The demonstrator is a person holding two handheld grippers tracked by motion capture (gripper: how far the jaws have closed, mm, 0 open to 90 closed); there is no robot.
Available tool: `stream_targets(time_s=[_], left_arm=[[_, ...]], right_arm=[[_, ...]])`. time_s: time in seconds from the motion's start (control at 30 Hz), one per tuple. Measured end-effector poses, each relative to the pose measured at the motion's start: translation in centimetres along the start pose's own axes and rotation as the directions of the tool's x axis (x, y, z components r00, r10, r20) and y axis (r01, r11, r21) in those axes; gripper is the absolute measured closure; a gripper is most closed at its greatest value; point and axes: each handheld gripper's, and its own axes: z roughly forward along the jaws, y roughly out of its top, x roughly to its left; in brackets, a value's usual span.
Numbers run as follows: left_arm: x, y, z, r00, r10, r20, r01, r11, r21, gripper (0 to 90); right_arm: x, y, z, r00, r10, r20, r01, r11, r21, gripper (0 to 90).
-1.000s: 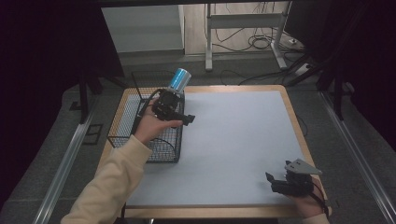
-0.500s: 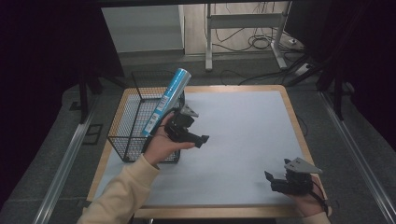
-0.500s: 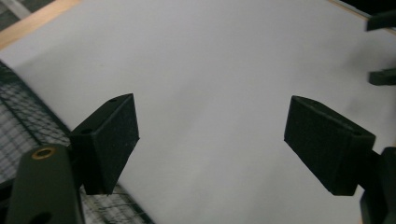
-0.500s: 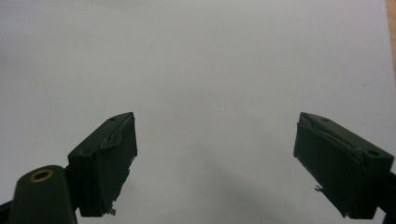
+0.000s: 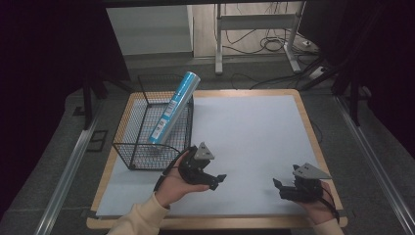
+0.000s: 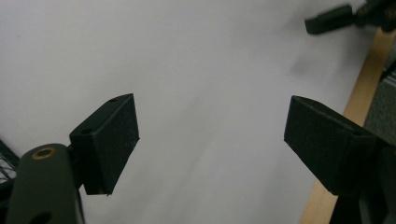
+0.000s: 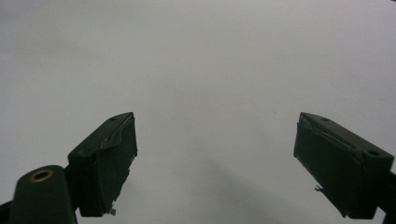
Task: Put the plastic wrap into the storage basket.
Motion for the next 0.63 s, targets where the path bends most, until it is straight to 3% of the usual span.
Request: stream_targets(time_s=[0.2,0.43,0.6,0.63], left_arm=[[-0.3,-2.1,0.7,0.9999,-0.013,0.005,0.013,0.9995,0.03,17.3],[-0.1,-2.4,0.9,0.9999,-0.006,0.011,0.005,0.9991,0.043,17.5],[0.3,-2.7,1.0,0.9993,-0.038,0.005,0.038,0.9986,0.036,17.3],[0.4,-2.7,1.0,0.9995,-0.03,0.004,0.03,0.9987,0.042,17.4]], right_arm=[[0.2,0.1,0.2,1.0,-0.002,-0.002,0.002,1.0,0.003,13.6],[0.2,0.0,0.3,0.9999,-0.01,-0.004,0.01,1.0,0.004,13.7],[0.2,0.2,0.0,0.9998,-0.018,-0.003,0.018,0.998,-0.056,14.4],[0.2,0.2,0.0,0.9999,-0.014,-0.005,0.013,0.998,-0.062,14.4]])
